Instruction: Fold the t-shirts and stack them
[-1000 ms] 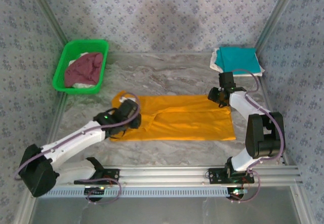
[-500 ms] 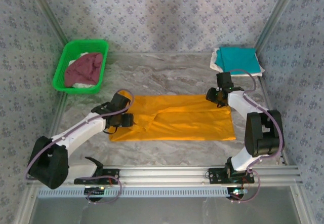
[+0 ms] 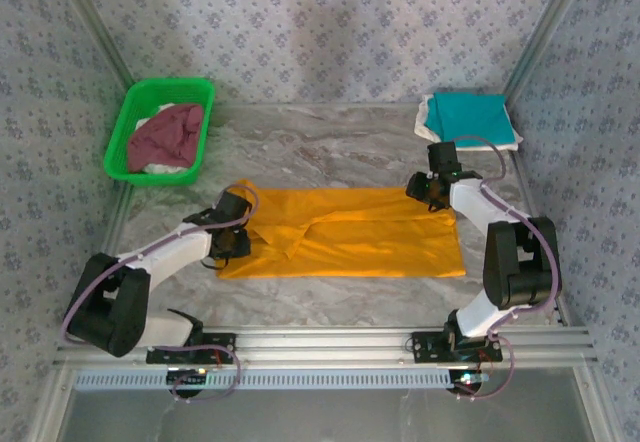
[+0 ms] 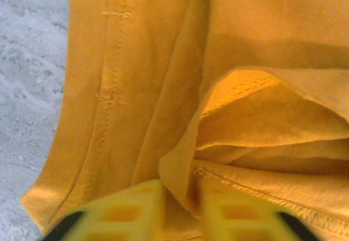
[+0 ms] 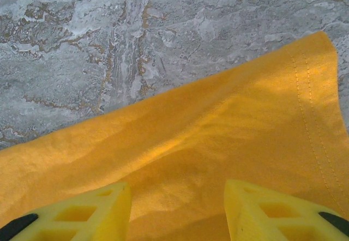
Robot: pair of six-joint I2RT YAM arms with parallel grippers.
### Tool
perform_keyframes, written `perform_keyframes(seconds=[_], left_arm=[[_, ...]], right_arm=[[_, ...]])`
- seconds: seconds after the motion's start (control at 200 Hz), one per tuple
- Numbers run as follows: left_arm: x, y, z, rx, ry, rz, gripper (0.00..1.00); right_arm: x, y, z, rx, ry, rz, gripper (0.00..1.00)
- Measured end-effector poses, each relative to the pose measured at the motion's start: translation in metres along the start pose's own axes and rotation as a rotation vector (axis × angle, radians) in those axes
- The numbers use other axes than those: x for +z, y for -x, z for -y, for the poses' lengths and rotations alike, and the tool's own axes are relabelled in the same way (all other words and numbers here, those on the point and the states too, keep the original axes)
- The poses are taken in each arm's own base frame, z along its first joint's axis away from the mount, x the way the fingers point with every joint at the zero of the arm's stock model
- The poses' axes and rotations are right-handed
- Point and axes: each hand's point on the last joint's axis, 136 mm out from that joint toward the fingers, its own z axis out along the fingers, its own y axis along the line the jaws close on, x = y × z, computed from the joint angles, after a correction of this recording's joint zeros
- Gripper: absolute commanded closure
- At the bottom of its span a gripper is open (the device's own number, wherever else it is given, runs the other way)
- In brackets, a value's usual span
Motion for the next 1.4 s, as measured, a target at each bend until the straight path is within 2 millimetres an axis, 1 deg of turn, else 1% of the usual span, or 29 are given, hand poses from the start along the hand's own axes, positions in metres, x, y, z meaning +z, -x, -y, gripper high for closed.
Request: perform_keyframes(seconds=[0.035, 0.115, 0.285, 0.325, 0.345, 0.375, 0.39, 0.465, 0.525, 0.61, 0.655, 0.715, 0.77, 0.939, 0.999, 1.099, 1.219, 1.299, 1.399], left_arm=[[0.0, -0.001, 0.0, -0.013, -0.002, 0.002, 0.97], [-0.001, -0.007, -0.004, -0.057, -0.005, 0.008, 0.99], [-0.002, -0.028, -0.018, -0.179, -0.005, 0.025, 0.99], [-0.003, -0.029, -0.02, -0.206, -0.008, 0.036, 0.96], [-0.003, -0.03, -0.021, -0.218, -0.01, 0.042, 0.92], [-0.003, -0.03, -0.022, -0.235, -0.012, 0.049, 0.82], [-0.003, -0.03, -0.022, -0.239, -0.014, 0.052, 0.78], [-0.002, -0.03, -0.023, -0.265, -0.016, 0.067, 0.71], [-0.002, -0.027, -0.022, -0.277, -0.02, 0.08, 0.63], [-0.003, -0.025, -0.025, -0.279, -0.007, 0.095, 0.62], [-0.005, -0.025, -0.028, -0.275, 0.006, 0.101, 0.64], [-0.012, -0.022, -0.031, -0.266, 0.019, 0.116, 0.64], [-0.022, -0.015, -0.031, -0.261, 0.017, 0.143, 0.64], [-0.06, 0.016, -0.016, -0.226, -0.019, 0.245, 0.61], [-0.069, 0.022, -0.009, -0.203, -0.029, 0.267, 0.58], [-0.08, 0.027, 0.007, -0.168, -0.07, 0.285, 0.52], [-0.081, 0.029, 0.028, -0.149, -0.14, 0.284, 0.49], [-0.075, 0.032, 0.042, -0.141, -0.186, 0.274, 0.49], [-0.064, 0.037, 0.058, -0.135, -0.226, 0.26, 0.49]], right_arm=[[0.0, 0.0, 0.0, 0.0, 0.0, 0.0, 0.5], [0.0, 0.0, 0.0, 0.0, 0.0, 0.0, 0.5], [0.0, 0.0, 0.0, 0.0, 0.002, 0.0, 0.5], [0.0, 0.0, -0.001, 0.0, 0.004, 0.0, 0.5], [0.0, 0.0, -0.001, 0.0, 0.005, 0.0, 0.5], [0.0, 0.0, -0.001, 0.0, 0.007, -0.001, 0.49], [0.0, 0.0, -0.001, 0.0, 0.008, -0.001, 0.49], [0.0, 0.0, -0.002, -0.001, 0.008, -0.001, 0.49], [0.0, -0.001, -0.001, -0.001, 0.008, -0.002, 0.49], [0.0, -0.001, -0.001, -0.004, 0.007, -0.003, 0.49], [0.0, -0.001, -0.001, -0.004, 0.007, -0.003, 0.49], [0.0, -0.001, -0.001, -0.004, 0.007, -0.003, 0.49], [0.0, -0.002, -0.002, -0.006, 0.008, -0.004, 0.49], [0.0, -0.002, -0.002, -0.007, 0.008, -0.004, 0.49], [0.0, -0.002, -0.003, -0.008, 0.009, -0.004, 0.49], [0.0, -0.002, -0.003, -0.009, 0.009, -0.004, 0.49], [0.0, -0.003, -0.004, -0.012, 0.011, -0.005, 0.49], [0.0, -0.003, -0.006, -0.016, 0.014, -0.005, 0.49], [0.001, -0.004, -0.008, -0.02, 0.015, -0.008, 0.49]])
